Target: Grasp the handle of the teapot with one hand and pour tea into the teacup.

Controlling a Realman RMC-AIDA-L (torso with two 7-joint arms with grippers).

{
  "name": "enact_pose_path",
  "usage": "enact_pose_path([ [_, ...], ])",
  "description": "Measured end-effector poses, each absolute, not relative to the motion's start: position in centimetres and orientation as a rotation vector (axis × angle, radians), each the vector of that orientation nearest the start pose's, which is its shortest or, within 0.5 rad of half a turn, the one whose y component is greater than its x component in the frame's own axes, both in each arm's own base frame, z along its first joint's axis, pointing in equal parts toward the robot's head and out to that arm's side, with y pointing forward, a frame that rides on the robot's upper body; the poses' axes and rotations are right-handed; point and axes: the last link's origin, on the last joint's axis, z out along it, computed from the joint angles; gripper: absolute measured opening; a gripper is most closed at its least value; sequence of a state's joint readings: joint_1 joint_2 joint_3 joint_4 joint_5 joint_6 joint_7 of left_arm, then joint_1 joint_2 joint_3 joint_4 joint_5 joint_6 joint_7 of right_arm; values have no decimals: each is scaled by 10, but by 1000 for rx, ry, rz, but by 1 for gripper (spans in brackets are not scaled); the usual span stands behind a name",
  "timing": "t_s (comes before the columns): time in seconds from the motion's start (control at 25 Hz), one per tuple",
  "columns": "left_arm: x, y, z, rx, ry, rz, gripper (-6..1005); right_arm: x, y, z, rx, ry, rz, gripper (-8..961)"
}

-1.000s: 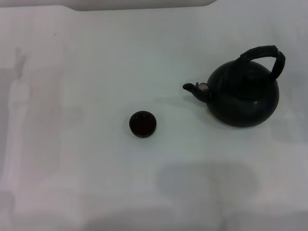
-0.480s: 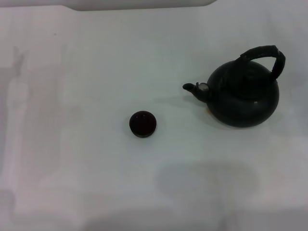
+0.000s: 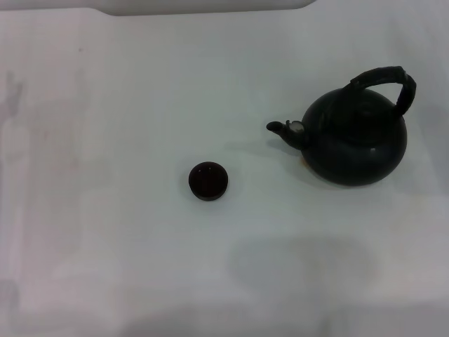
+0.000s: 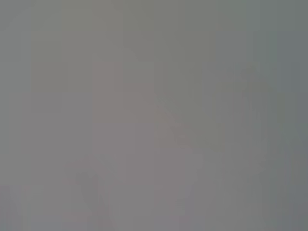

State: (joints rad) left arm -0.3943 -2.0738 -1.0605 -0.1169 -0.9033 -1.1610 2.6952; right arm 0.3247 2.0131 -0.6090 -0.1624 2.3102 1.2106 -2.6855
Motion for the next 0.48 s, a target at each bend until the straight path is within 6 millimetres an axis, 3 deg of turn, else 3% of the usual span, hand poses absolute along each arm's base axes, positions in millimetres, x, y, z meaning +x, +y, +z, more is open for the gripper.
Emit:
enact_pose_path([
  [0.48,-374,316,25,-1229,-860,-862,877,401,289,61,-1451,641,677,644],
])
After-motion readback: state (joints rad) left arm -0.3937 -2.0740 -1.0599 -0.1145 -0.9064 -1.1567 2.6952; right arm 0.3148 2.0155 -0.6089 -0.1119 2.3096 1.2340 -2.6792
